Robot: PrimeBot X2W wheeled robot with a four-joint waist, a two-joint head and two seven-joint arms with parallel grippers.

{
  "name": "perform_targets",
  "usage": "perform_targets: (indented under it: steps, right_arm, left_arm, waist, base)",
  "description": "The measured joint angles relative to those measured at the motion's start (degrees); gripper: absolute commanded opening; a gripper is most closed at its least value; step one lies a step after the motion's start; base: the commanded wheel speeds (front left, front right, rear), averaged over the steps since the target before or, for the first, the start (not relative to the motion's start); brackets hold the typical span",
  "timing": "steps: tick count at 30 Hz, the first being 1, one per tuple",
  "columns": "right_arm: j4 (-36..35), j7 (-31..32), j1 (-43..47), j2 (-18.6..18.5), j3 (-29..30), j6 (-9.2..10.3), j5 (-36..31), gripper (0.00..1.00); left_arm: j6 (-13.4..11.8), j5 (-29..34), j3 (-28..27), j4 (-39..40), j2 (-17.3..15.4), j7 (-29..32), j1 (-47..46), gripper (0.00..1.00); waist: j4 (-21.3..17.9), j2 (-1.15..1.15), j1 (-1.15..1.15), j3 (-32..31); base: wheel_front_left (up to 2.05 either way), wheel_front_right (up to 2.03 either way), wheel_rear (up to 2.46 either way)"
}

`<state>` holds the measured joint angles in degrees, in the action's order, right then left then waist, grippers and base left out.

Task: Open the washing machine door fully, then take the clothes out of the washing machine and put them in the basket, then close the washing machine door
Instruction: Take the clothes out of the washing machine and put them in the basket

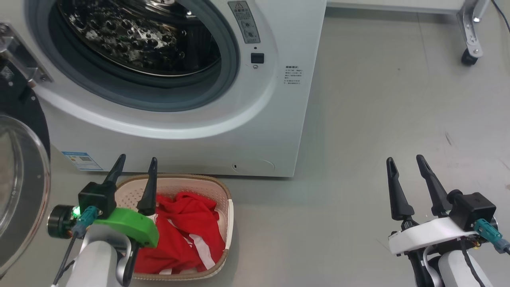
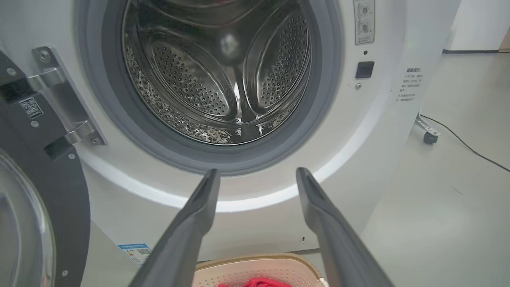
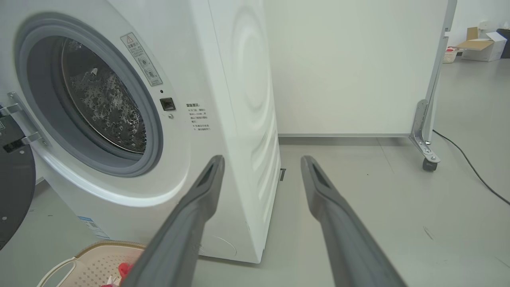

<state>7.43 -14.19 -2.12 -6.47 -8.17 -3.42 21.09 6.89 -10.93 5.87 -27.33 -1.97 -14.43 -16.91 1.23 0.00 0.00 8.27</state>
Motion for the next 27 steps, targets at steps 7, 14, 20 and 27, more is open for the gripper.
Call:
perform_targets:
  steps: [7, 14, 20, 27]
  right_arm:
    - [-0.8, 0.0, 2.8, 0.3, 0.1, 0.04, 0.1, 1.0]
    - [-1.7, 0.0, 3.9, 0.5, 0.0, 0.14, 0.1, 1.0]
    - [-2.5, 0.0, 5.2, 0.6, 0.5, 0.65, 0.1, 1.0]
    - [-3.4, 0.0, 5.4, 0.6, 0.7, 1.57, 0.1, 1.0]
  left_arm:
    - [0.0, -1.3, -1.2, 3.9, 0.0, 0.0, 4.7, 1.0]
    - [-0.3, -1.3, -1.5, 6.5, 0.0, 0.0, 8.9, 1.0]
    - [-0.3, -1.7, -0.8, 8.8, 0.0, 0.0, 10.5, 1.0]
    - [-0.6, -1.7, -0.3, 11.0, 0.0, 0.0, 12.1, 1.0]
  waist:
    - [1.5, 0.0, 0.0, -4.1]
    - [1.8, 0.0, 0.0, -6.3]
    - [1.3, 0.0, 0.0, -6.5]
    - [0.7, 0.0, 0.0, -6.4]
  base:
    - [0.0, 0.0, 0.0]
    - [0.0, 0.0, 0.0]
    - [0.0, 0.0, 0.0]
    - [0.0, 0.0, 0.0]
